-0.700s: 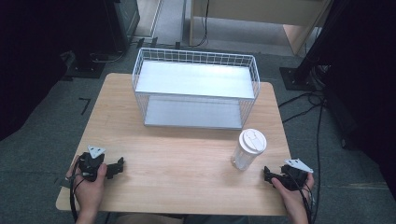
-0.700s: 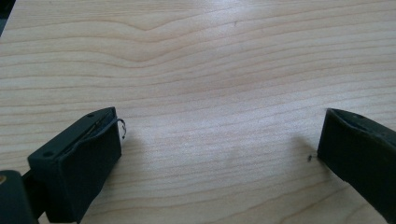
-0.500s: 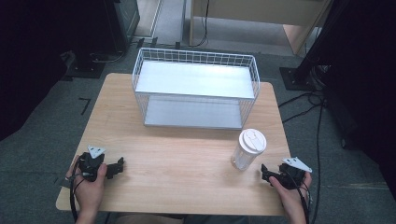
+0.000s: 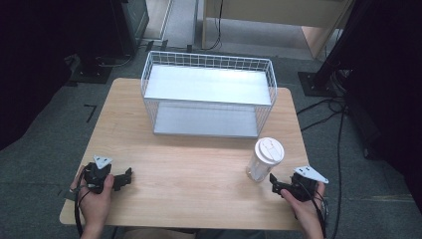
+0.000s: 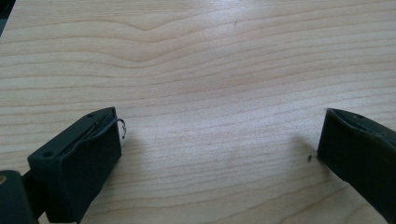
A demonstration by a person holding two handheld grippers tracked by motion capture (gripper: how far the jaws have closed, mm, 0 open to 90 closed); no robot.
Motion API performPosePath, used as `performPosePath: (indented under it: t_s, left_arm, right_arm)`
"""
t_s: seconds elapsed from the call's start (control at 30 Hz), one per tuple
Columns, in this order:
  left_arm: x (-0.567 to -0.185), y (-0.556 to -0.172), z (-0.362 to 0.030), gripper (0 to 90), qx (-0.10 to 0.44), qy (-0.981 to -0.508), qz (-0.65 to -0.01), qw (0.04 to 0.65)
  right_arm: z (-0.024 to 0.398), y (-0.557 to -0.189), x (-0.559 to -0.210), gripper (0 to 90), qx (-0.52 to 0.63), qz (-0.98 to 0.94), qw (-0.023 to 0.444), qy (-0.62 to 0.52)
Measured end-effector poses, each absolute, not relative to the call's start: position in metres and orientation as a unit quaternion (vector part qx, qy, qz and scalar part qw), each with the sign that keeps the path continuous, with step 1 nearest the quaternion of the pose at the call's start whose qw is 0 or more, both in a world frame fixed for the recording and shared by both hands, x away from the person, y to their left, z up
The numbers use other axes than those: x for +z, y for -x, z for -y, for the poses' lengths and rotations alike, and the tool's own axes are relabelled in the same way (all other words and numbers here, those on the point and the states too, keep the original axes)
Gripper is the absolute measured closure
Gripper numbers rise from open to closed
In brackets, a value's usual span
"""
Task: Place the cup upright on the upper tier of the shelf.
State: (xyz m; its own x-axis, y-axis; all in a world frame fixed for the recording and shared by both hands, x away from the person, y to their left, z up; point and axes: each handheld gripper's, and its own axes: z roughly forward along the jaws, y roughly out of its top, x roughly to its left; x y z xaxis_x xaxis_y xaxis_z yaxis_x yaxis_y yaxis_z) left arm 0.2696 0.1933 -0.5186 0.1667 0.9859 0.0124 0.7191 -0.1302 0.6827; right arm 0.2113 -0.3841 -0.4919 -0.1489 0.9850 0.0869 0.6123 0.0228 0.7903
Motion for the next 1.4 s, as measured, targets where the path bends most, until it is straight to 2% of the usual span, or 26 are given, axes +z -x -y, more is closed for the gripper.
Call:
performPosePath:
  t_s: [0.3, 1.13, 1.3, 1.4]
  left_arm:
    - [-0.519, -0.270, -0.193, 0.0, 0.241, -0.712, -0.599, 0.277]
    - [-0.519, -0.270, -0.193, 0.0, 0.241, -0.712, -0.599, 0.276]
    - [-0.519, -0.270, -0.193, 0.0, 0.241, -0.712, -0.598, 0.276]
    - [-0.519, -0.270, -0.193, 0.0, 0.241, -0.712, -0.598, 0.276]
  right_arm:
    - [0.367, -0.209, -0.484, 0.0, 0.383, -0.691, 0.248, -0.561]
    - [0.336, -0.214, -0.477, 0.5, 0.415, -0.686, 0.246, -0.544]
    - [0.330, -0.215, -0.474, 9.3, 0.439, -0.656, 0.269, -0.551]
    - [0.328, -0.216, -0.473, 9.5, 0.444, -0.650, 0.276, -0.552]
